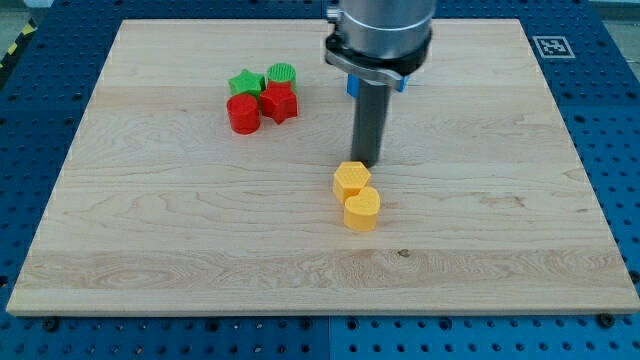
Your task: Separate the yellow blocks from each other
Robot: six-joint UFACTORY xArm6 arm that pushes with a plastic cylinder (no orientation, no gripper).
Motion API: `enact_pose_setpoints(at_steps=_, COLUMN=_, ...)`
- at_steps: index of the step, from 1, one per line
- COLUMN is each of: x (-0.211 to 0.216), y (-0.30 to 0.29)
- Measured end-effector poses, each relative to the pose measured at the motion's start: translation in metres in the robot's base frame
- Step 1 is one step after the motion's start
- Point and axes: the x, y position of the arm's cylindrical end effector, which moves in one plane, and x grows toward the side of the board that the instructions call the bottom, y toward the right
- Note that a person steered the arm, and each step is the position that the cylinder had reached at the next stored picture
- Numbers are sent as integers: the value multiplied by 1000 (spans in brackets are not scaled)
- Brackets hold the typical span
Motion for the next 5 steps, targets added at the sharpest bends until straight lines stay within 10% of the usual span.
enact_pose_setpoints(at_steps=2, x=16, y=-113)
enact_pose_setpoints(at_steps=5, x=37, y=25)
